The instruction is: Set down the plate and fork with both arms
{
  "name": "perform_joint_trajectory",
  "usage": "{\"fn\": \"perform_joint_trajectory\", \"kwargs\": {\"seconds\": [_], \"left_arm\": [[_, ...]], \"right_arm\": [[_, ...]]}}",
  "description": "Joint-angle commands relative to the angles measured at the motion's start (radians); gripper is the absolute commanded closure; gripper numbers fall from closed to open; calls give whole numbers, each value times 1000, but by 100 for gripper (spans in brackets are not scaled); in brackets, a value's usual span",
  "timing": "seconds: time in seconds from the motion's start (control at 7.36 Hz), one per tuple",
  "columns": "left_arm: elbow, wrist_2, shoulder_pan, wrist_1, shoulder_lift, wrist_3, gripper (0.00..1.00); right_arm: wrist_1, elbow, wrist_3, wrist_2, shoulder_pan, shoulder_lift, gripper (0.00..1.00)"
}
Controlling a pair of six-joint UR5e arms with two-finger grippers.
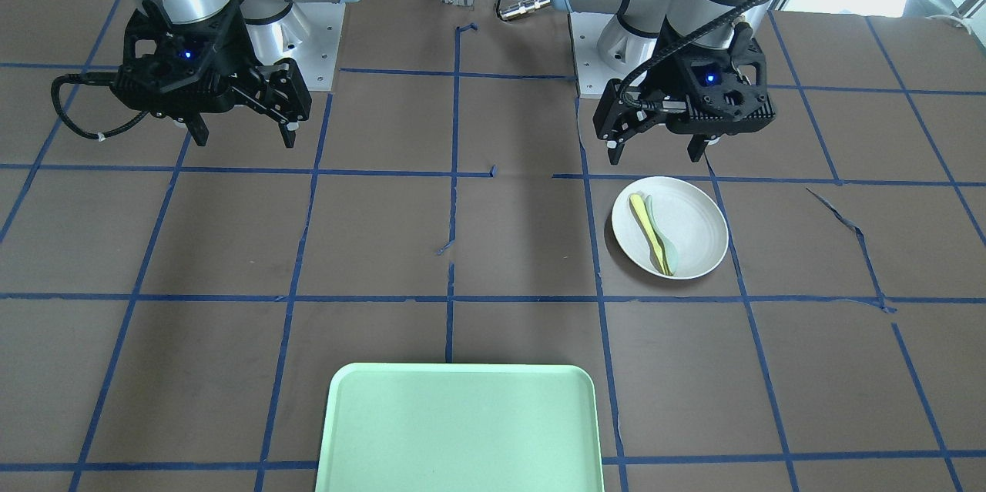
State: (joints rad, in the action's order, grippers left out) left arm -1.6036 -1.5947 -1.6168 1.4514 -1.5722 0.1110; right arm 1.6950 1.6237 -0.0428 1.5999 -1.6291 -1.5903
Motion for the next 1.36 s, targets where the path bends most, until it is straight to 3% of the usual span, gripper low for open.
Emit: {"fn": "perform_joint_trajectory", "kwargs": {"seconds": [0.0, 1.22], "left_arm": [[-4, 2, 1, 1, 0, 4, 0], [-6, 5, 1, 1, 1, 4, 0]], "right_arm": [[-1, -2, 0, 0, 0, 1, 0], [-12, -2, -5, 17, -2, 0, 0]]}}
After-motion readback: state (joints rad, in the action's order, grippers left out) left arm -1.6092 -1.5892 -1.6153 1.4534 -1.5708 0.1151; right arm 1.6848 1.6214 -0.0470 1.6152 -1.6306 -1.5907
